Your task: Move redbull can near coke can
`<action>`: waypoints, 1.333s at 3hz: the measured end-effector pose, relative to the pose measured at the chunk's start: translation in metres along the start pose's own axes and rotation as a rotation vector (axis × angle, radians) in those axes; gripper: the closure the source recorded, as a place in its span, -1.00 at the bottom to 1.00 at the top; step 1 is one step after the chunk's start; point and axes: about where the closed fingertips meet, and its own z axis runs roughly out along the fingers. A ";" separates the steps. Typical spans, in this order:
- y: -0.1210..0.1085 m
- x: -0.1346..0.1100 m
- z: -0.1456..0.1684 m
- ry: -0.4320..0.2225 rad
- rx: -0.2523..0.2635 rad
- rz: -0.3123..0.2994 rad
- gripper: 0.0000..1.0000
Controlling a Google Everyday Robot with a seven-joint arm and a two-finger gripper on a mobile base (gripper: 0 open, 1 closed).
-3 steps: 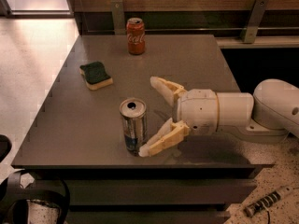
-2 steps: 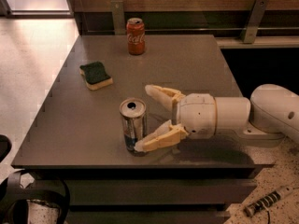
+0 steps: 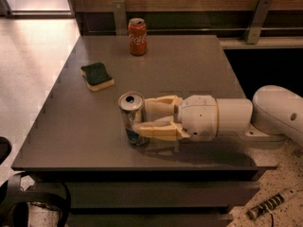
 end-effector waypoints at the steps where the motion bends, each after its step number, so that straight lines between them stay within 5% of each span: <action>1: 0.001 -0.001 0.002 0.000 -0.004 -0.002 0.88; 4: -0.012 -0.014 -0.002 -0.001 0.016 0.020 1.00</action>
Offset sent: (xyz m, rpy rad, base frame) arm -0.0008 0.0020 0.0007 -0.0010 -0.0014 0.0040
